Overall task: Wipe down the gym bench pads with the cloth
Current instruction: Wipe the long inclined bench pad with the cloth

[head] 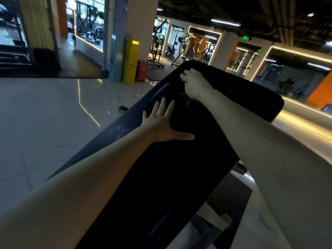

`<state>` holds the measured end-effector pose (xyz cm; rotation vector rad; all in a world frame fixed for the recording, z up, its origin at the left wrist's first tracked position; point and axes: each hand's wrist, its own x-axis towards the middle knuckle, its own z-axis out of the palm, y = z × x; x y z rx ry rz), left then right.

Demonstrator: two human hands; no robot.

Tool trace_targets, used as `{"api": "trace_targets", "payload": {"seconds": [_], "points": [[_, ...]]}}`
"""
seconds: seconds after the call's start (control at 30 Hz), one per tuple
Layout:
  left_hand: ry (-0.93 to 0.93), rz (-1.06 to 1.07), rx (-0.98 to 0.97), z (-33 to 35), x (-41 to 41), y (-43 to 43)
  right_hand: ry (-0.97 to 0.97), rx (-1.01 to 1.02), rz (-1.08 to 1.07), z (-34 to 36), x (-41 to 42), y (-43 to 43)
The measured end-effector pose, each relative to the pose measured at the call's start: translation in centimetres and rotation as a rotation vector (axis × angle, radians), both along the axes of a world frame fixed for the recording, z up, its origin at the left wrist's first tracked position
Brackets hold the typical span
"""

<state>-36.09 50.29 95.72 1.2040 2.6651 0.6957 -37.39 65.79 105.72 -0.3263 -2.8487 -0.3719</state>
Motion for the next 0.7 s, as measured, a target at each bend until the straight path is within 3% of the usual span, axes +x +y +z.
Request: {"api": "trace_targets", "payload": {"seconds": [0.23,0.43,0.7], "points": [[0.014,-0.004,-0.032,0.2,0.6,-0.9,-0.151,-0.118,0.182,-4.8,8.6,-2.2],[0.013,-0.033,-0.06,-0.3,0.5,-1.4,-0.259,-0.124,0.296,-3.7,12.4,-1.1],[0.03,-0.052,-0.061,-0.9,-0.1,-1.1,0.065,-0.025,0.006,0.2,4.1,2.6]]}}
